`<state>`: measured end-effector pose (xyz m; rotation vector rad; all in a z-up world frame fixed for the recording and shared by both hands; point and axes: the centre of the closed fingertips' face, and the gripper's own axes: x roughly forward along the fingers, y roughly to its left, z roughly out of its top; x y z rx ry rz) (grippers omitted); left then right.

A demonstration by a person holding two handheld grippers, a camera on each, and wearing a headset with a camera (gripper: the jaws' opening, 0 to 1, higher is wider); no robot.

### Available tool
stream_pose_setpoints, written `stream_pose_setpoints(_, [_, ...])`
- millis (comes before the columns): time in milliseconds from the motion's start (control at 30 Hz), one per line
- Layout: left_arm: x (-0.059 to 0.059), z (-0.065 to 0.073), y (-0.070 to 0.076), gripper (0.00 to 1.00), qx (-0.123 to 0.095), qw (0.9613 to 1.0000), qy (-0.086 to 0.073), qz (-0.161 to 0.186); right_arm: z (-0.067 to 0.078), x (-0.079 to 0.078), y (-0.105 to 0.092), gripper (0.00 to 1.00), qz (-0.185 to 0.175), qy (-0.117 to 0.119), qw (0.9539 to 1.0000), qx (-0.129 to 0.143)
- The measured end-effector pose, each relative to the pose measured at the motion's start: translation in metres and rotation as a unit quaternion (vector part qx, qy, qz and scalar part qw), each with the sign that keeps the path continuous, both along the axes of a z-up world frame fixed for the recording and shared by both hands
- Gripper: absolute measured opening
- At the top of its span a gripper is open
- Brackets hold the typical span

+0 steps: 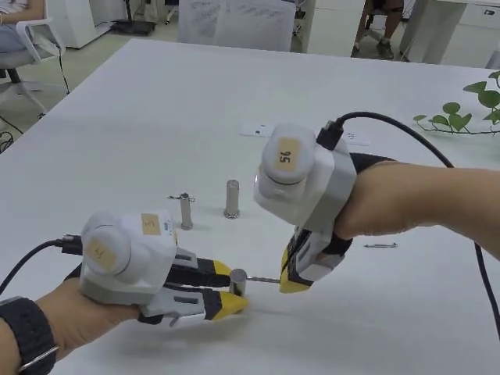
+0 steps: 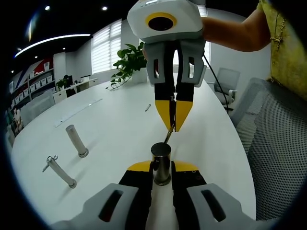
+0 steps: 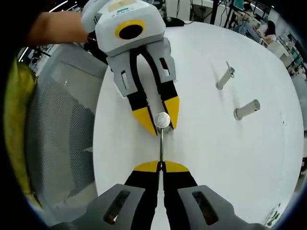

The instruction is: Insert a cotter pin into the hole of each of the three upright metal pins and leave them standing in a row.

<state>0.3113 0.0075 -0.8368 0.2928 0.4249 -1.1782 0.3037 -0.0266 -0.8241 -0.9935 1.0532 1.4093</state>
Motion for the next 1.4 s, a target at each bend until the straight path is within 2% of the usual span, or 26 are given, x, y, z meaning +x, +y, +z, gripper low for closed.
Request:
stream_pose_setpoints(600, [-0.001, 0.000, -0.001, 0.12, 0.002, 1.0000, -0.007, -0.002, 0.000, -0.001, 0.006, 0.03, 0.018, -0.008, 0.9998, -0.007])
stream_pose_setpoints(1400, [0.001, 0.000, -0.003, 0.11, 0.001, 1.0000, -0.003, -0.003, -0.002, 0.001, 0.010, 0.03, 0.040, -0.020, 0.9990, -0.002])
